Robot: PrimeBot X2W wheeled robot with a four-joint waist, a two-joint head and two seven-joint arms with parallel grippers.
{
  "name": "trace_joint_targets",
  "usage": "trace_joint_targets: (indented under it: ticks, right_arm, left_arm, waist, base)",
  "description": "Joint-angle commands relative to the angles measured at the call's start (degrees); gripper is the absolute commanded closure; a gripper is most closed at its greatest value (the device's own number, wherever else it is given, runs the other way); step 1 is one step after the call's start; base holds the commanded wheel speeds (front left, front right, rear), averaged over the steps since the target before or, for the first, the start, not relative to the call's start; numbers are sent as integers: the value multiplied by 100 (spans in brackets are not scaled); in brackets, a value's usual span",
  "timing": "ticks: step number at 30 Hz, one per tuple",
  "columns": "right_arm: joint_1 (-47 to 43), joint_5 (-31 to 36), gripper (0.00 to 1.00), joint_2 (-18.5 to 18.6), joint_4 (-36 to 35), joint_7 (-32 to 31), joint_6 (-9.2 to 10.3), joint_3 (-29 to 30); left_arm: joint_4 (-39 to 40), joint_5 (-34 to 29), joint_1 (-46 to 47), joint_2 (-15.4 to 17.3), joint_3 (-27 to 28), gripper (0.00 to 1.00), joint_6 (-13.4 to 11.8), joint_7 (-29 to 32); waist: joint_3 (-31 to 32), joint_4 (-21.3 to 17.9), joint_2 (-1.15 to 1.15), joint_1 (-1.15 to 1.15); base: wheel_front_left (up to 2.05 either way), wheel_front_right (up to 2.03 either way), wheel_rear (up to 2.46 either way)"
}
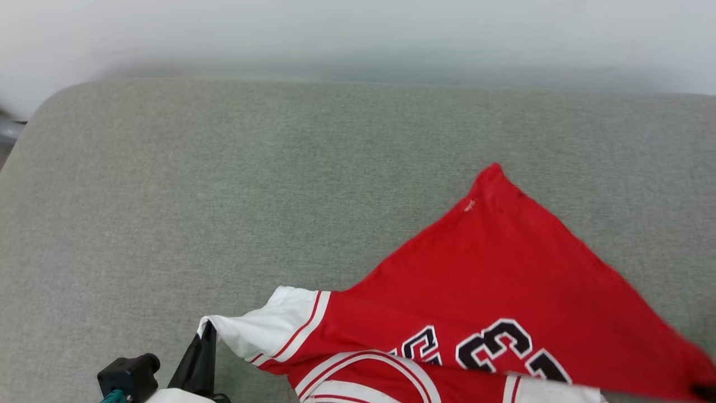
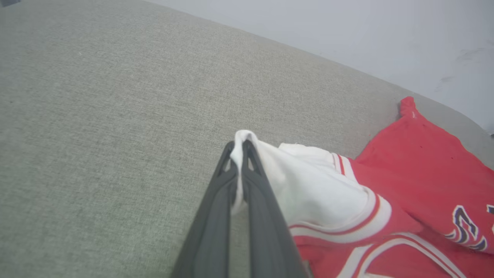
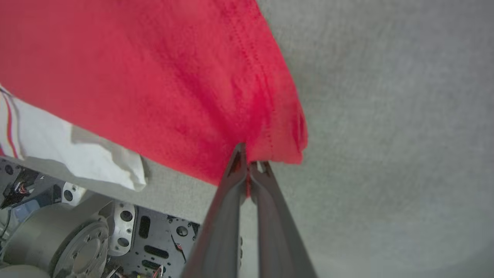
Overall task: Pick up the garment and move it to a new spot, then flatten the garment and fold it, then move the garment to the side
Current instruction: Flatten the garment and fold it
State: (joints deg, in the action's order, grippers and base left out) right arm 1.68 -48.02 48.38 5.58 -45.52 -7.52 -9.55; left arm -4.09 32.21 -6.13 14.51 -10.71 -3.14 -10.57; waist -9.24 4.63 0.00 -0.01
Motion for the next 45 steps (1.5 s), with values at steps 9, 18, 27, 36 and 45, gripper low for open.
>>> trace_joint_targets:
  ticks: [9, 18, 27, 36, 45]
  right_arm:
    - [-1414, -19, 100, -435, 110, 91, 6, 2]
    - [-882, 166, 0, -692, -169, 902, 5, 561]
    - [89, 377, 0, -610, -970, 1188, 5, 912]
    - [1739, 597, 0, -521, -1273, 260, 5, -48]
    - [3259, 810, 0, -629, -360, -951, 5, -1382]
  left_arm:
    - [137, 47, -147, 123, 36, 100, -86, 73]
    - [116, 69, -166, 125, -16, 100, -96, 52]
    - [194, 34, -99, 149, -85, 100, -77, 89]
    - [272, -13, 151, 81, -219, 100, -46, 66]
    - [213, -73, 582, -58, -403, 100, 51, -28]
  waist:
    - [85, -174, 0, 1]
    - [154, -187, 0, 1]
    - [169, -29, 0, 1]
    - [-199, 240, 0, 1]
    - [-756, 639, 0, 1]
  base:
    - [0, 0, 0]
    - [0, 0, 0]
    - [0, 0, 0]
    - [0, 0, 0]
    - [0, 0, 0]
